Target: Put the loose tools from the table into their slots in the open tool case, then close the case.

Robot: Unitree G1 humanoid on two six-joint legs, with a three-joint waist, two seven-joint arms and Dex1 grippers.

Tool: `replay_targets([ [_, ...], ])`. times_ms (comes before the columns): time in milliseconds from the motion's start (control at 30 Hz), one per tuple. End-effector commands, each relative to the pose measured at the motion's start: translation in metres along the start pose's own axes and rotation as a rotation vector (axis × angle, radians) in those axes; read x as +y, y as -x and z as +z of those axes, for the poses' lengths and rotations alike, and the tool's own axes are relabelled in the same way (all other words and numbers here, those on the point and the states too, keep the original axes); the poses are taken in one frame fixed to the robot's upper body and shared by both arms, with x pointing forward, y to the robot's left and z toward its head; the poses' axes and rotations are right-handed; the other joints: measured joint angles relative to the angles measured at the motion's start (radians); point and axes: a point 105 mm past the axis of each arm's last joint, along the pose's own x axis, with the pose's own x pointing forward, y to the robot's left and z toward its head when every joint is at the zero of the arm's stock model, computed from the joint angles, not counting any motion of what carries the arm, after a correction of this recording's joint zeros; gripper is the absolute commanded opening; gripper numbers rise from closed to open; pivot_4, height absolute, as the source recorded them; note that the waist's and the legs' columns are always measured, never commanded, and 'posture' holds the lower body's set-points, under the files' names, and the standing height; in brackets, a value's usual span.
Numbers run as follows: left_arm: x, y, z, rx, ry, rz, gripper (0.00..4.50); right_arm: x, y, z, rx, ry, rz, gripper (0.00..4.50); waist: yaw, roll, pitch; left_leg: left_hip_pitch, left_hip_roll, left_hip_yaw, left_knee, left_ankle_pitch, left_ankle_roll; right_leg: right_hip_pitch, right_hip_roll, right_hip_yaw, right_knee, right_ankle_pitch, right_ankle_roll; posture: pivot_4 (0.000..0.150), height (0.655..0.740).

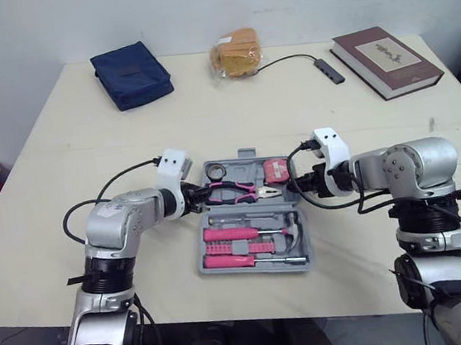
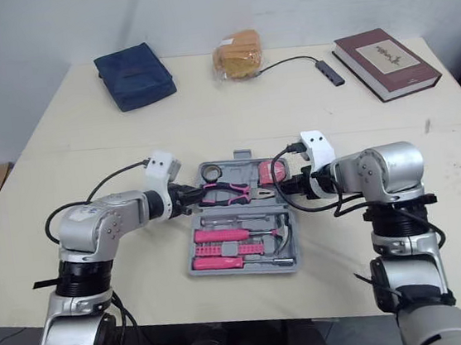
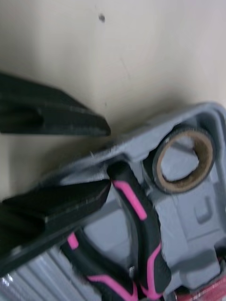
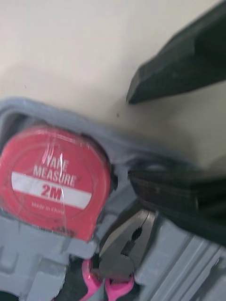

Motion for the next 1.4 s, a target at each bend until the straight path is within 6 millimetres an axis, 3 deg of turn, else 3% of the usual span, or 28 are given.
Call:
replay_targets([
  [33, -0.004, 0.000, -0.002, -0.006, 0.003, -0.020, 0.00, -0.001, 0.005, 0.001, -0.026, -0.016, 0.000, 0.29, -0.002, 0.000, 0.000, 0.000, 0.000, 0.000, 0.000, 0.000, 0.000, 0.000, 0.000, 0.000, 0.000, 0.000, 0.000, 0.150, 0.7400],
  [67, -0.005, 0.000, -0.001, -0.019, 0.005, -0.027, 0.00, 0.000, 0.006, 0.003, -0.043, -0.025, 0.007, 0.03, -0.001, 0.001, 0.000, 0.001, 0.000, 0.000, 0.000, 0.000, 0.000, 0.000, 0.000, 0.000, 0.000, 0.000, 0.000, 0.150, 0.7400],
  [233, -0.013, 0.004, 0.013, -0.161, -0.001, -0.088, 0.00, 0.015, 0.017, 0.020, -0.200, 0.028, 0.077, 0.03, 0.000, 0.001, 0.000, 0.001, 0.000, 0.001, 0.000, 0.001, 0.000, 0.000, 0.000, 0.000, 0.000, 0.000, 0.000, 0.150, 0.7400],
  [367, -0.012, 0.013, 0.020, -0.334, -0.088, -0.118, 0.00, 0.028, 0.039, 0.032, -0.459, 0.356, 0.096, 0.03, 0.004, 0.001, 0.000, -0.001, -0.001, 0.000, -0.001, 0.000, 0.000, -0.001, 0.000, -0.001, -0.001, 0.000, 0.000, 0.150, 0.7400],
  [467, 0.004, 0.018, 0.008, -0.355, -0.341, -0.014, 0.00, 0.026, 0.046, 0.022, -0.559, 0.561, 0.073, 0.03, 0.003, 0.001, 0.000, -0.001, -0.001, 0.001, -0.002, 0.000, 0.000, 0.000, 0.000, -0.003, -0.002, 0.001, 0.001, 0.150, 0.7400],
  [567, 0.013, 0.027, 0.006, -0.450, -0.409, 0.025, 0.00, 0.013, 0.044, 0.006, -0.559, 0.677, -0.005, 0.03, 0.003, 0.001, 0.000, 0.000, -0.002, 0.002, -0.002, 0.000, 0.001, 0.001, 0.000, -0.002, -0.007, 0.001, 0.002, 0.150, 0.7400],
  [667, 0.008, 0.040, 0.007, -0.566, -0.596, 0.018, 0.00, 0.012, 0.041, -0.021, -0.572, 1.031, -0.037, 0.03, 0.003, 0.000, 0.000, 0.001, -0.002, 0.002, -0.001, 0.000, 0.002, 0.002, 0.000, -0.002, -0.007, 0.001, 0.003, 0.150, 0.7400],
  [800, 0.009, 0.046, -0.008, -0.572, -0.691, 0.022, 0.00, -0.001, 0.041, -0.036, -0.638, 1.052, -0.072, 0.03, -0.001, 0.001, 0.000, 0.003, -0.001, 0.004, -0.002, 0.000, 0.002, 0.002, 0.001, 0.000, -0.006, 0.001, 0.003, 0.150, 0.7400],
  [967, 0.007, 0.049, -0.028, -0.569, -0.807, 0.010, 0.00, -0.014, 0.037, -0.065, -0.622, 1.202, -0.087, 0.03, 0.002, 0.001, 0.000, 0.003, -0.001, 0.004, -0.002, 0.000, 0.003, 0.003, 0.000, 0.000, -0.007, 0.001, 0.003, 0.150, 0.7400],
  [1100, 0.005, 0.054, -0.041, -0.569, -0.858, -0.032, 0.00, -0.006, 0.042, -0.076, -0.704, 1.337, -0.109, 0.03, 0.003, 0.001, -0.001, 0.004, 0.000, 0.004, -0.002, -0.001, 0.004, 0.004, 0.000, 0.000, -0.008, 0.001, 0.003, 0.150, 0.7400],
  [1167, 0.005, 0.060, -0.043, -0.572, -0.880, -0.050, 1.12, -0.002, 0.044, -0.080, -0.722, 1.366, -0.104, 1.48, 0.002, 0.001, -0.001, 0.005, 0.000, 0.004, -0.002, -0.001, 0.004, 0.006, 0.000, 0.000, -0.008, 0.001, 0.003, 0.150, 0.7400],
  [1233, 0.007, 0.066, -0.050, -0.540, -0.951, -0.056, 1.85, -0.004, 0.046, -0.087, -0.711, 1.420, -0.113, 2.29, 0.000, 0.001, -0.001, 0.008, 0.000, 0.004, -0.002, -0.001, 0.005, 0.008, 0.001, -0.001, -0.008, 0.001, 0.003, 0.150, 0.7400],
  [1300, 0.030, 0.081, -0.069, -0.428, -0.887, -0.015, 2.59, -0.025, 0.053, -0.099, -0.639, 1.391, -0.167, 3.10, -0.007, 0.001, -0.001, 0.014, 0.001, 0.006, -0.004, -0.004, 0.009, 0.013, 0.001, 0.001, -0.009, 0.001, 0.002, 0.150, 0.7400],
  [1333, 0.044, 0.091, -0.079, -0.376, -0.814, 0.006, 2.62, -0.037, 0.059, -0.103, -0.606, 1.357, -0.197, 3.61, -0.010, 0.001, -0.001, 0.022, 0.002, 0.005, -0.007, -0.006, 0.012, 0.020, 0.001, 0.001, -0.013, 0.001, 0.001, 0.150, 0.7400],
  [1400, 0.054, 0.103, -0.087, -0.333, -0.739, 0.022, 2.62, -0.047, 0.065, -0.108, -0.580, 1.324, -0.223, 3.61, -0.014, 0.001, -0.001, 0.025, 0.002, 0.004, -0.013, -0.007, 0.012, 0.024, 0.001, 0.005, -0.016, 0.001, 0.001, 0.150, 0.7400],
])
